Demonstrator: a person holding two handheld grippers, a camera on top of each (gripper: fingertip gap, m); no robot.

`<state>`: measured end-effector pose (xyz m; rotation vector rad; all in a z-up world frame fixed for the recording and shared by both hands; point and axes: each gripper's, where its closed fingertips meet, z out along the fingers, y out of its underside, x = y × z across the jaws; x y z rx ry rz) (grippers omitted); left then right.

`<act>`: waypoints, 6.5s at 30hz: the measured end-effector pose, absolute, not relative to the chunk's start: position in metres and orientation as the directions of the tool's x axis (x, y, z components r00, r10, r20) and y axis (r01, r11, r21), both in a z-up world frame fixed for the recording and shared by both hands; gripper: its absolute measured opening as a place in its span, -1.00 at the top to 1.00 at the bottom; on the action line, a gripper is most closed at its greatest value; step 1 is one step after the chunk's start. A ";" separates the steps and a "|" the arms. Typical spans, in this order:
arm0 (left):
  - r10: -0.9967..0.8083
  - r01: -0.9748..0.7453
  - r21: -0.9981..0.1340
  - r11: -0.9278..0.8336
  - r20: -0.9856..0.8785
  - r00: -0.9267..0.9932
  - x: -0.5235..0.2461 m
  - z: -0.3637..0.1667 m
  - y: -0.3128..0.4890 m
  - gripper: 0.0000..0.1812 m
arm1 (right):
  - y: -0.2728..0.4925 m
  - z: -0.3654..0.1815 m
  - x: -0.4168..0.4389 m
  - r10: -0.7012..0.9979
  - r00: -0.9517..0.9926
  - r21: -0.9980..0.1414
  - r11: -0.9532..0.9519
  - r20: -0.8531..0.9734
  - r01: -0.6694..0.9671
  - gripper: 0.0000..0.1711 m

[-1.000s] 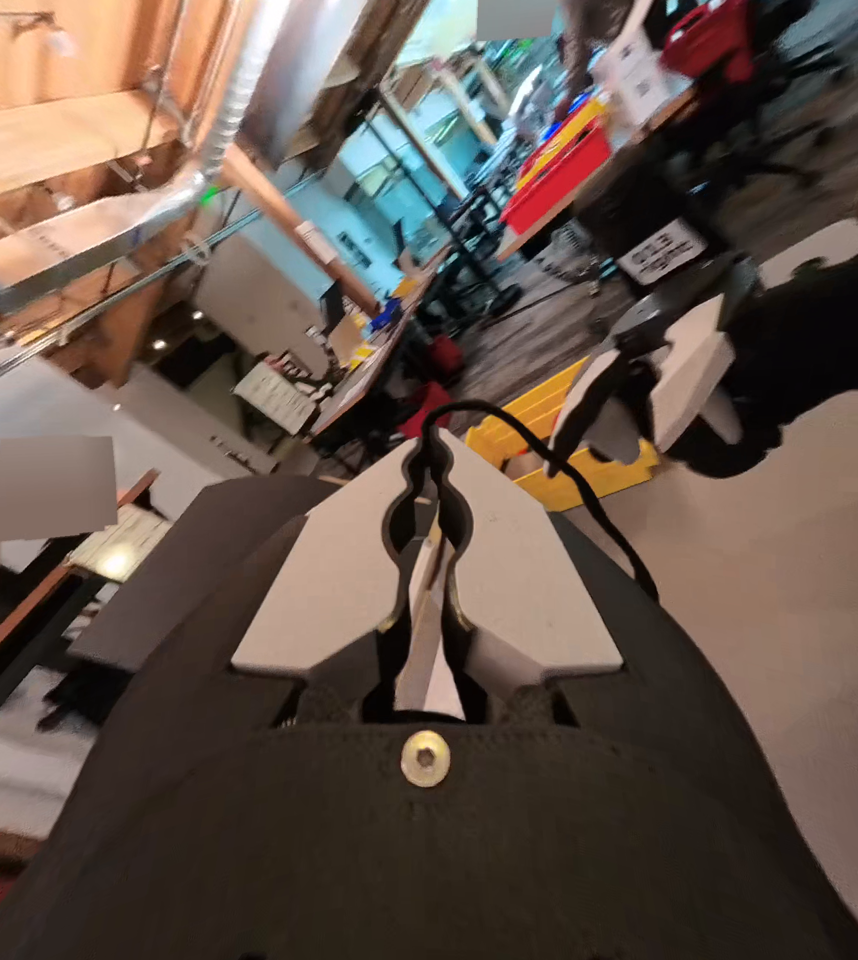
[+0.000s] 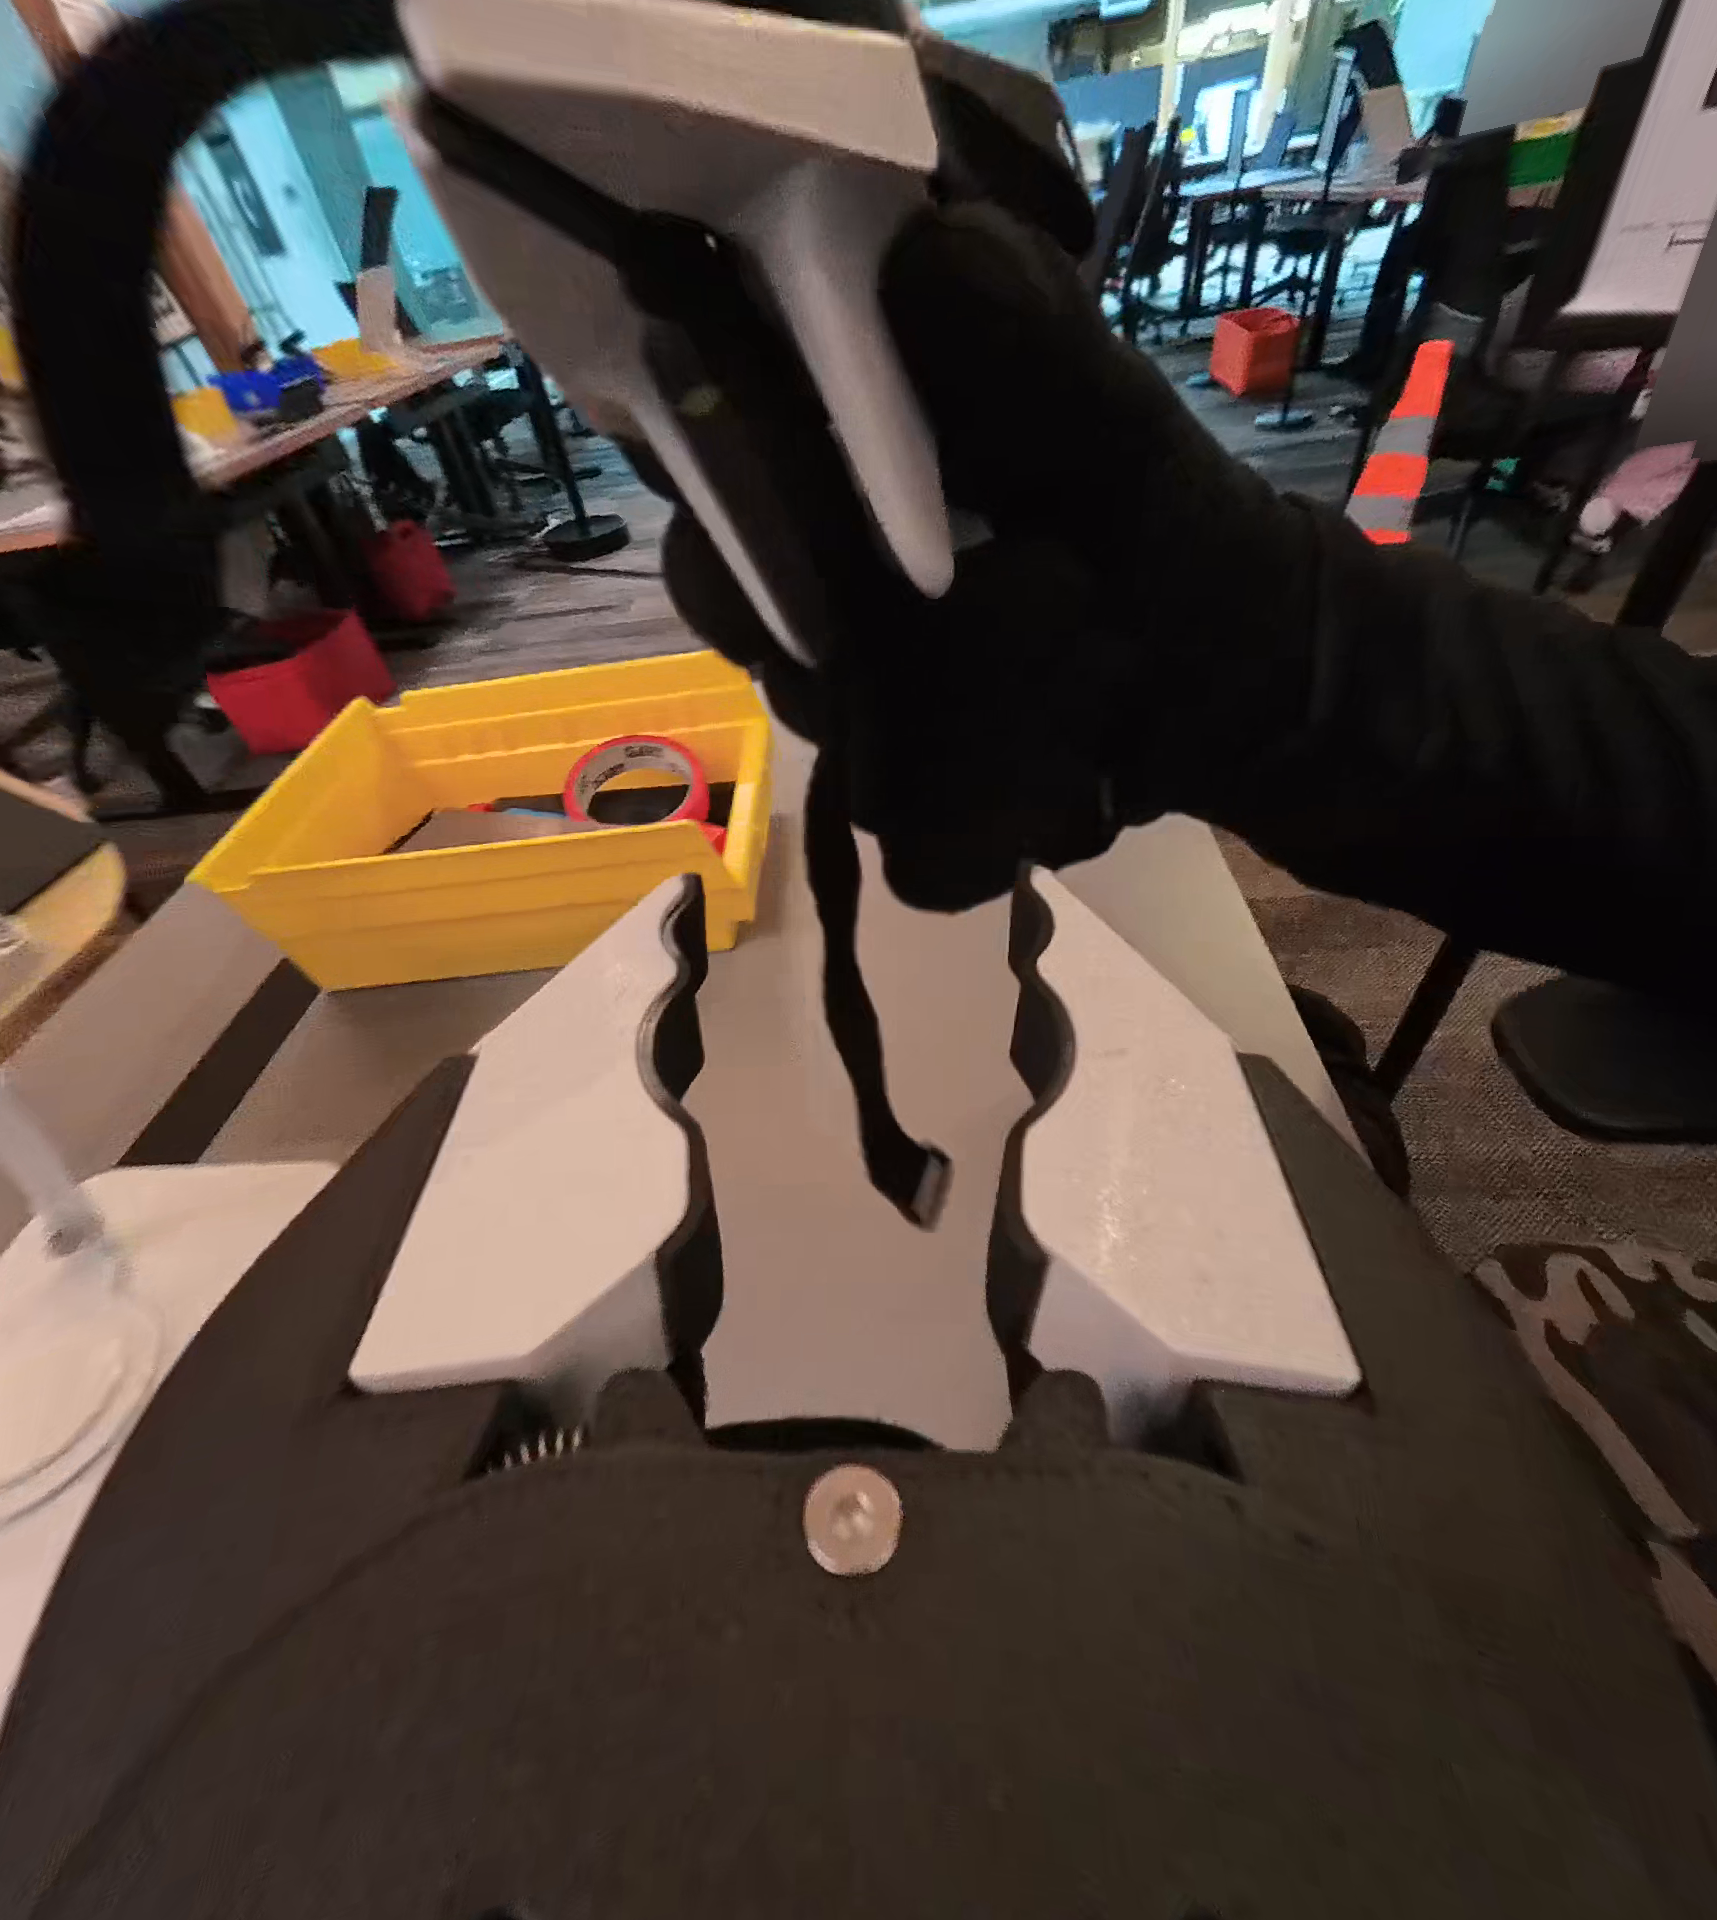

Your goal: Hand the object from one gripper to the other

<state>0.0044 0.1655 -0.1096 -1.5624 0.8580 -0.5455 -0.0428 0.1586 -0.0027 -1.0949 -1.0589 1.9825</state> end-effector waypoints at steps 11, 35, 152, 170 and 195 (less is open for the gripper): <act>-0.831 -0.188 -0.982 0.015 -0.116 0.544 0.006 -0.117 0.174 1.00 | 0.144 0.002 -0.034 0.821 -0.495 -0.907 -0.398 -0.286 -0.137 1.00; -0.331 -0.787 -0.535 0.307 -0.836 0.439 -0.070 0.008 0.185 1.00 | 0.159 -0.054 0.007 0.916 -0.400 -1.000 -0.004 -0.007 0.008 0.10; -0.762 -0.792 -0.611 0.009 -0.517 0.390 -0.027 -0.053 0.178 0.17 | 0.182 -0.022 -0.010 0.952 -0.306 -0.971 -0.081 -0.008 -0.226 1.00; -0.887 -0.445 -0.886 -0.131 -0.096 0.452 0.009 -0.147 0.158 1.00 | 0.183 -0.008 -0.001 0.959 -0.282 -0.954 -0.067 0.018 -0.291 1.00; -0.718 -0.492 -0.870 0.041 -0.368 0.591 -0.044 -0.019 0.211 1.00 | 0.144 -0.035 -0.009 0.911 -0.403 -0.990 0.037 0.088 -0.133 -0.38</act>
